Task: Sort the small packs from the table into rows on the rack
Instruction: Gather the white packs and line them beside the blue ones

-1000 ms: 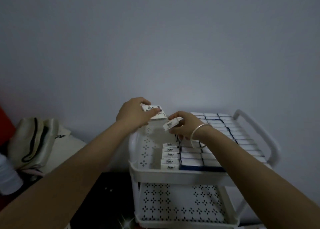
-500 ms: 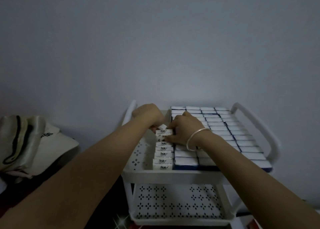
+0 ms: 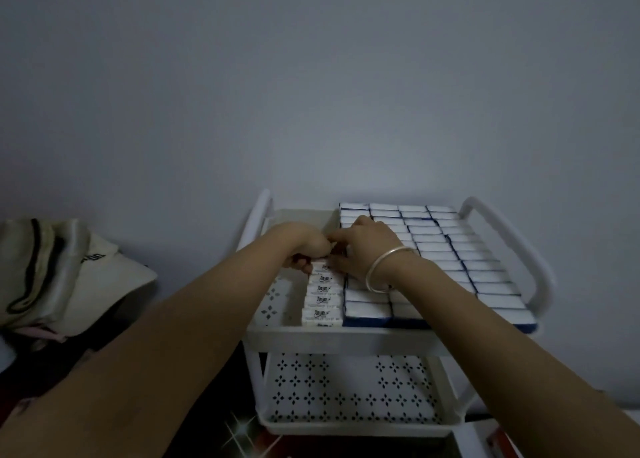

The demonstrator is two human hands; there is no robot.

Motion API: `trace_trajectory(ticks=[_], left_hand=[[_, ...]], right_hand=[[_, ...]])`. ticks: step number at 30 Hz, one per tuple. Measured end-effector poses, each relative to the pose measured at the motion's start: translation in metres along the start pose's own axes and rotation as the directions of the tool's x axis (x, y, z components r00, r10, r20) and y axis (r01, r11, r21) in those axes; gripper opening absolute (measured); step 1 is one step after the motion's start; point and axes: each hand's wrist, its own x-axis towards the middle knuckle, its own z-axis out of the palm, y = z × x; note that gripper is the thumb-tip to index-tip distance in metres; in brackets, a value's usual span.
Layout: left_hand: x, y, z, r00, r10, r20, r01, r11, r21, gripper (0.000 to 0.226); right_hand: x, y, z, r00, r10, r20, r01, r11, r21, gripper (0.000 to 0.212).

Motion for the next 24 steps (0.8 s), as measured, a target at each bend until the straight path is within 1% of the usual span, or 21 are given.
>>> trace_trajectory(ticks=[2,4,7,9,11,13,14,15,16,17,18,20,21,22,24], left_hand=[[-0.004,-0.003,0.002,1.000,-0.009,-0.005,0.009,0.998,-0.057,0.031],[-0.010,-0.004,0.002,1.000,-0.031,-0.004,0.030,0.997,-0.073,0.037],[-0.022,-0.007,0.002,0.997,-0.032,-0.072,0.024,0.994,-0.105,0.033],[-0.038,-0.007,0.001,0.988,0.029,-0.149,-0.045,0.993,-0.106,0.032],[-0.058,-0.006,-0.001,0.960,0.141,-0.241,-0.161,0.985,-0.065,0.027],[-0.083,-0.006,-0.006,0.915,0.235,-0.328,-0.277,0.957,-0.089,0.029],[-0.097,-0.015,-0.007,0.897,0.258,-0.359,-0.332,0.929,-0.164,0.030],[-0.111,-0.031,-0.006,0.883,0.269,-0.385,-0.382,0.888,-0.255,0.030],[-0.125,-0.048,-0.006,0.865,0.270,-0.423,-0.423,0.847,-0.323,0.028],[-0.137,-0.071,-0.003,0.852,0.248,-0.462,-0.446,0.806,-0.388,0.028],[-0.147,-0.097,0.002,0.841,0.222,-0.493,-0.463,0.766,-0.445,0.028],[-0.161,-0.153,0.022,0.833,0.136,-0.536,-0.463,0.699,-0.544,0.028],[-0.163,-0.184,0.037,0.833,0.058,-0.551,-0.436,0.683,-0.587,0.029],[-0.164,-0.213,0.055,0.828,-0.039,-0.559,-0.392,0.673,-0.627,0.029],[-0.160,-0.269,0.101,0.803,-0.254,-0.539,-0.272,0.647,-0.712,0.031]], right_hand=[[0.000,-0.002,-0.001,1.000,0.019,0.005,-0.019,1.000,-0.012,0.037],[0.003,-0.004,0.000,0.999,0.034,0.009,-0.034,0.999,-0.022,0.034],[0.007,-0.008,0.007,0.999,0.019,0.034,-0.014,0.991,-0.130,0.031],[0.011,-0.010,0.010,0.999,0.030,0.023,-0.025,0.980,-0.195,0.030],[0.011,-0.015,0.006,0.997,0.077,-0.021,-0.080,0.968,-0.237,0.029],[0.003,-0.022,-0.006,0.983,0.107,-0.148,-0.137,0.968,-0.208,0.030],[-0.004,-0.032,-0.012,0.972,0.105,-0.209,-0.140,0.978,-0.156,0.030],[-0.014,-0.045,-0.015,0.962,0.099,-0.256,-0.119,0.991,-0.063,0.028],[-0.026,-0.057,-0.019,0.954,0.097,-0.284,-0.082,0.995,0.064,0.024],[-0.039,-0.071,-0.019,0.958,0.089,-0.273,-0.032,0.978,0.208,0.021],[-0.052,-0.087,-0.019,0.973,0.062,-0.222,0.022,0.935,0.355,0.019],[-0.072,-0.119,-0.010,0.994,-0.091,-0.061,0.110,0.809,0.577,0.021],[-0.078,-0.136,0.002,0.983,-0.183,0.020,0.130,0.763,0.633,0.023],[-0.082,-0.151,0.016,0.961,-0.259,0.091,0.137,0.741,0.658,0.023],[-0.084,-0.180,0.051,0.914,-0.354,0.199,0.143,0.739,0.658,0.021]])
